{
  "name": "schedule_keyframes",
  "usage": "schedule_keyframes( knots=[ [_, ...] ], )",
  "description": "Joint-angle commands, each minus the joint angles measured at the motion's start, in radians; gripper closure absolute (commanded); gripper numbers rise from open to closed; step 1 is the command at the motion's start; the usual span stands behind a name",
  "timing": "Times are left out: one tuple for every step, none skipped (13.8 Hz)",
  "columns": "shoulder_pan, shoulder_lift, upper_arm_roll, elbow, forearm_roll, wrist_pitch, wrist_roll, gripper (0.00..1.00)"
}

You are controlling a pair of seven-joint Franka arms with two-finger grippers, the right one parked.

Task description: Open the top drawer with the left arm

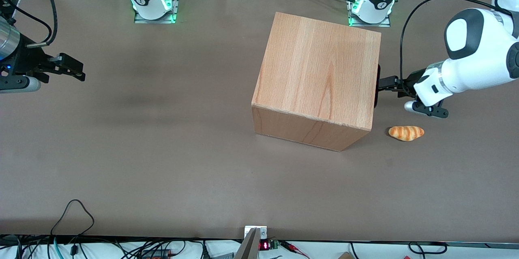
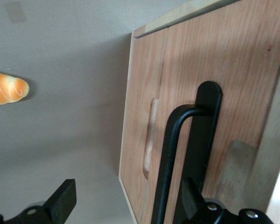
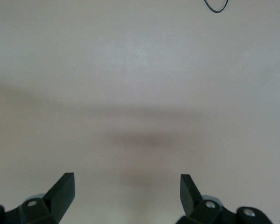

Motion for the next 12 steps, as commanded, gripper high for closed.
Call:
schedule_keyframes(
  knots=[
    [-0.001, 0.003, -0.005, -0.019, -0.031, 0.029, 0.028, 0.00],
    [-0.001, 0.003, -0.010, -0.021, -0.031, 0.043, 0.028, 0.00],
    [-0.001, 0.005, -0.011, -0.027, -0.031, 0.048, 0.030, 0.00],
    [-0.001, 0.006, -0.011, -0.027, -0.031, 0.049, 0.028, 0.00],
    [0.001, 0.009, -0.011, -0.025, -0.031, 0.049, 0.028, 0.00],
    [0.004, 0.009, -0.011, -0.025, -0.031, 0.049, 0.028, 0.00],
    [0.005, 0.011, -0.011, -0.025, -0.031, 0.049, 0.030, 0.00],
    [0.005, 0.012, -0.011, -0.027, -0.031, 0.049, 0.028, 0.00],
    [0.005, 0.018, -0.011, -0.025, -0.031, 0.049, 0.028, 0.00],
    [0.005, 0.020, -0.011, -0.025, -0.031, 0.055, 0.028, 0.00],
    [0.005, 0.026, -0.011, -0.025, -0.031, 0.063, 0.028, 0.00],
    [0.005, 0.029, -0.011, -0.025, -0.031, 0.066, 0.028, 0.00]
  ],
)
